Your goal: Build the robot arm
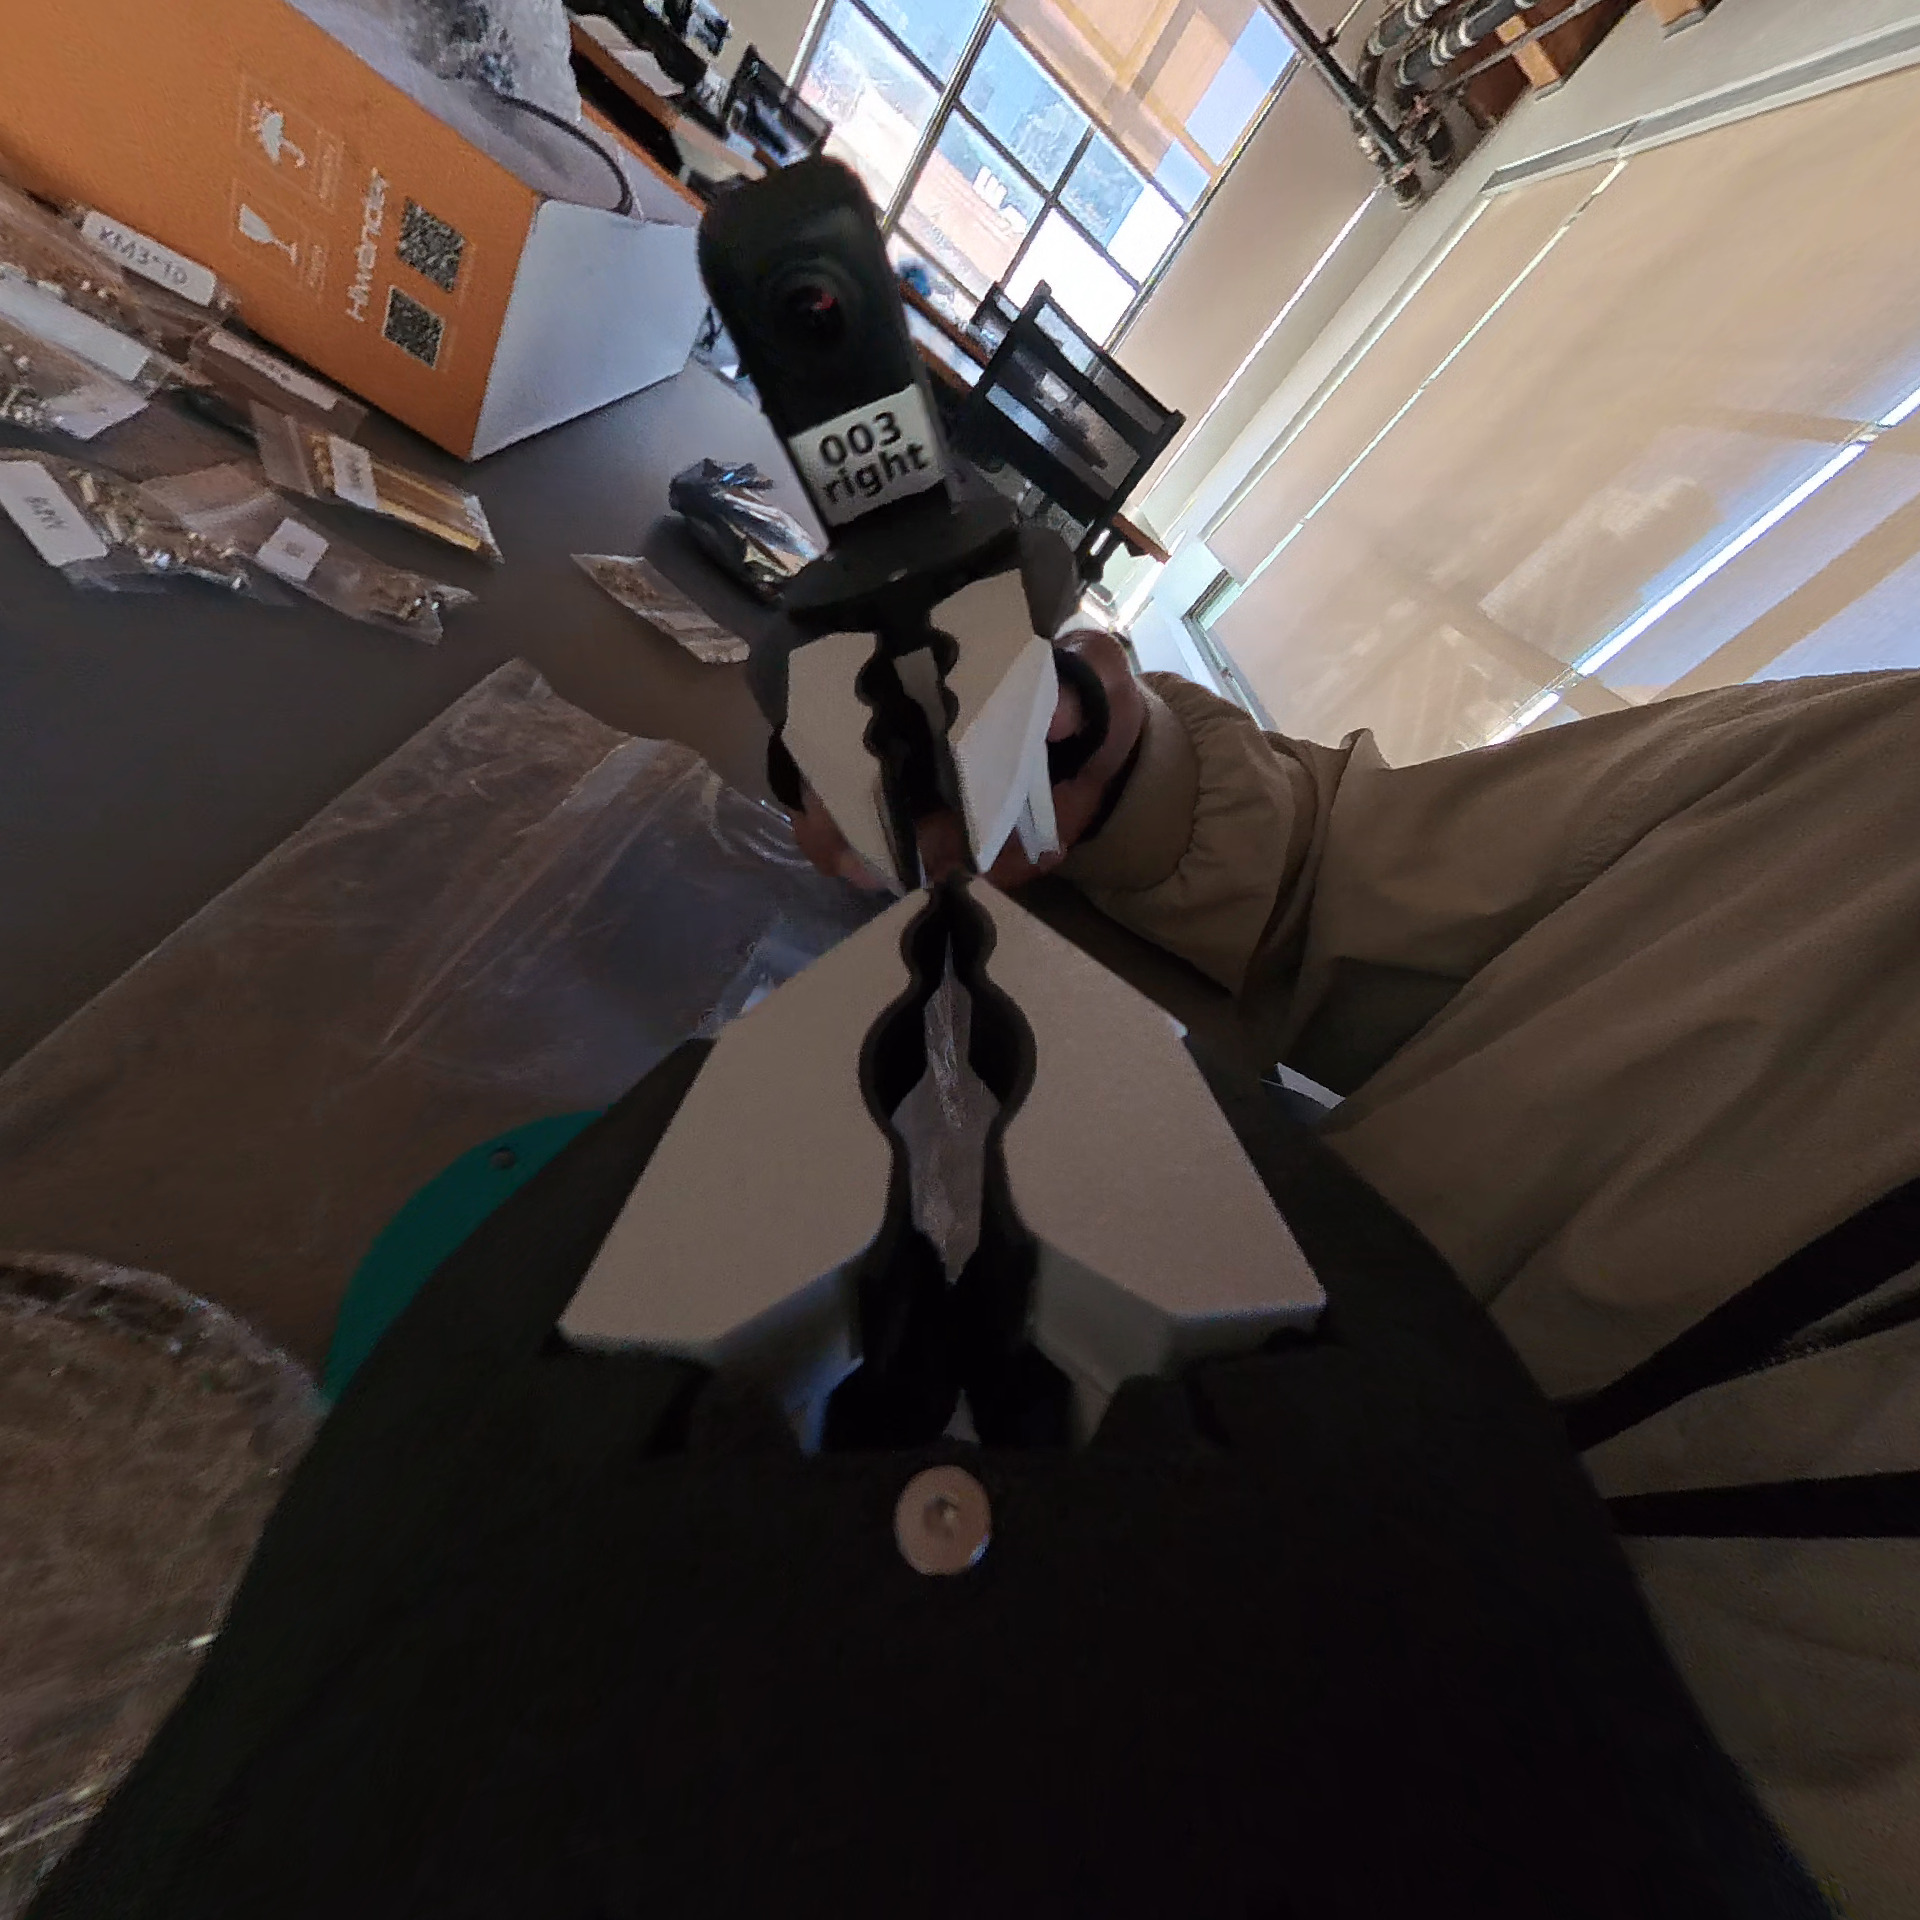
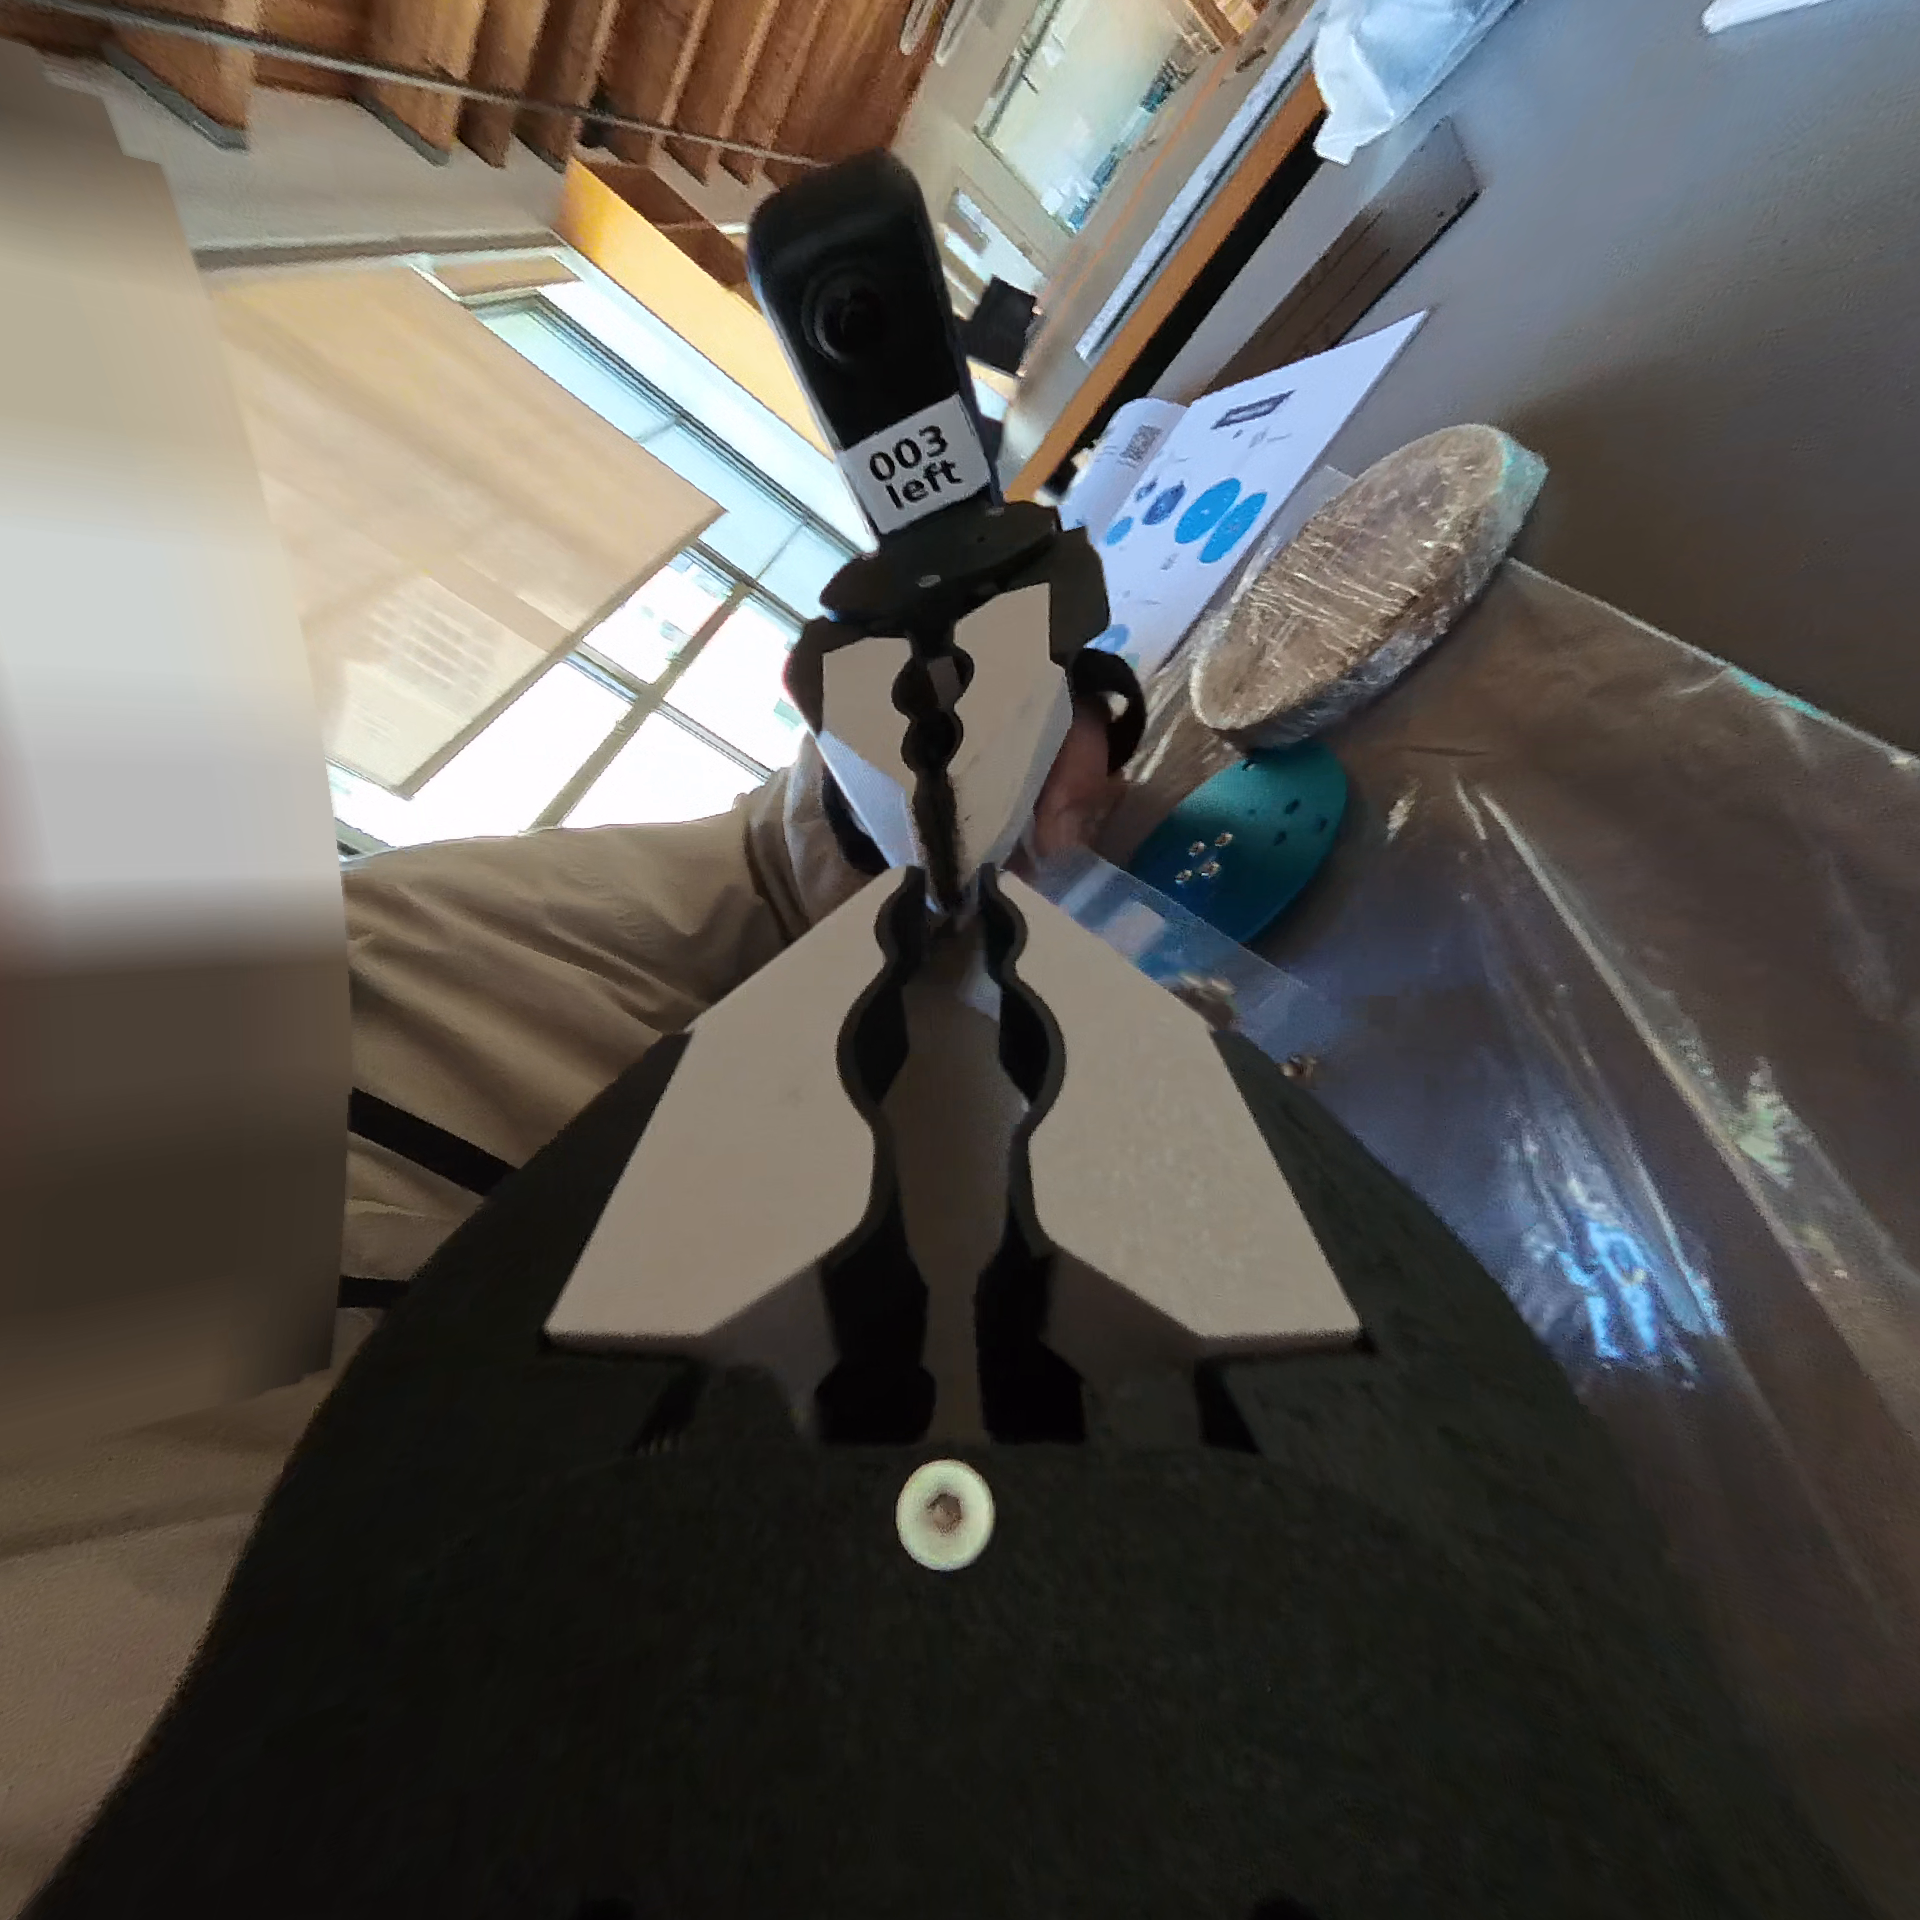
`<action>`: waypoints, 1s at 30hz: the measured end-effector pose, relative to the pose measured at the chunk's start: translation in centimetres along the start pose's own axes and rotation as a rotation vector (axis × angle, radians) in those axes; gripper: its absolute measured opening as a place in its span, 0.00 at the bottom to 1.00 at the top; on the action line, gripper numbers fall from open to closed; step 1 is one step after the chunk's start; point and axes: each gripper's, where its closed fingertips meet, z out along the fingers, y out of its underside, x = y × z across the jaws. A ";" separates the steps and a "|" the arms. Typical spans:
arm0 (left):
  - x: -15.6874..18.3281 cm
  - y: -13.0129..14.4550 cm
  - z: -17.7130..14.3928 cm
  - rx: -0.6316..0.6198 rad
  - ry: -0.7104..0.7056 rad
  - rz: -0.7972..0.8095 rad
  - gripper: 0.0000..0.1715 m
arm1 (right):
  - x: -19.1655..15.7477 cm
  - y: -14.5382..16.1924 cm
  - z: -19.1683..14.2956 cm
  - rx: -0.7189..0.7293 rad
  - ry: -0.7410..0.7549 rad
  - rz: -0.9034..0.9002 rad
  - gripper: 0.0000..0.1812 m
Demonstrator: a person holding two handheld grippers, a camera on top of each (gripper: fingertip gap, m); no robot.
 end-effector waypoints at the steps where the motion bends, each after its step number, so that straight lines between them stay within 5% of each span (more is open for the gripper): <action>1: 0.3 -0.2 0.0 0.009 0.006 0.020 0.00 | -0.3 -0.1 0.0 0.008 -0.025 0.020 0.05; 8: 0.1 -0.7 -0.5 -0.005 -0.064 0.134 0.00 | 0.8 0.5 -0.7 -0.071 0.057 0.008 0.12; 13: -2.8 -2.1 -2.5 0.001 -0.246 0.140 0.00 | 2.2 2.0 0.2 -0.250 0.363 -0.499 0.16; 15: -3.9 -1.7 -3.0 -0.043 -0.298 0.121 0.01 | 2.8 2.6 1.4 -0.302 0.462 -0.775 0.26; 19: -3.6 -1.4 -3.3 -0.091 -0.277 0.072 0.09 | 3.3 2.9 2.0 -0.422 0.599 -1.014 0.30; 22: -3.7 -1.8 -3.9 -0.107 -0.343 0.116 0.14 | 3.1 2.9 2.6 -0.508 0.519 -1.007 0.36; 30: -5.2 -6.0 -8.3 -0.008 -0.708 0.447 0.14 | 2.1 1.6 4.0 -0.430 0.366 -0.788 0.21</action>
